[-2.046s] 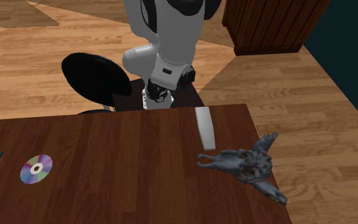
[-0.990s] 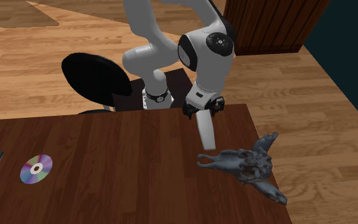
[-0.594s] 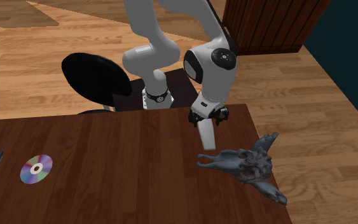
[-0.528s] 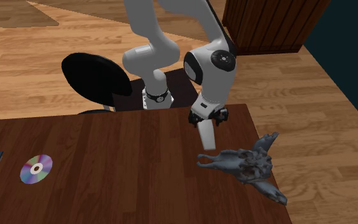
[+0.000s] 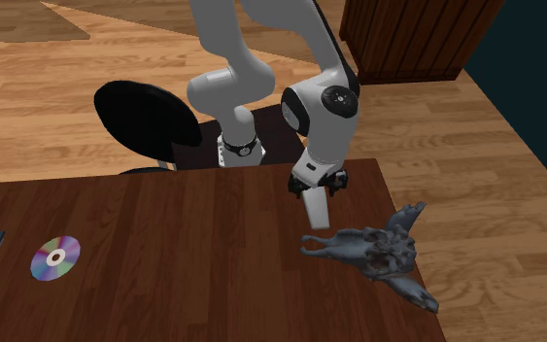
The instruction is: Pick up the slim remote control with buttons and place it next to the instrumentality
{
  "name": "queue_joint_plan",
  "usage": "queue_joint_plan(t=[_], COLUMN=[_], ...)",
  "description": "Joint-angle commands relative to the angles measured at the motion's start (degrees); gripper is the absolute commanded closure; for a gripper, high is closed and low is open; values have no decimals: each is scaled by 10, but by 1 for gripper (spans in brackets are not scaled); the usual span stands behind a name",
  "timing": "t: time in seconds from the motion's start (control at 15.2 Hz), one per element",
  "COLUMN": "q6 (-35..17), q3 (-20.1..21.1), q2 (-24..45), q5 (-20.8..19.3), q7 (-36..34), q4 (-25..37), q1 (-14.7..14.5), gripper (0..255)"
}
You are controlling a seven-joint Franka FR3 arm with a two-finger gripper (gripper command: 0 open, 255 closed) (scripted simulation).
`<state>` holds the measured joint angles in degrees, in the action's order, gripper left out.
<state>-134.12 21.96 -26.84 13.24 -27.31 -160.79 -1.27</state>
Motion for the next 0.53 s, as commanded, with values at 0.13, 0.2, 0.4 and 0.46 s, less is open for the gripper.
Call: queue_joint_plan(t=[0.13,0.2,0.4,0.46], q6=[-1,0,0,0], q3=[0,0,0,0], q2=[0,0,0,0], q5=[0,0,0,0], q7=[0,0,0,0], q4=[0,0,0,0], q1=[0,0,0,0], gripper=[255,255,255,255])
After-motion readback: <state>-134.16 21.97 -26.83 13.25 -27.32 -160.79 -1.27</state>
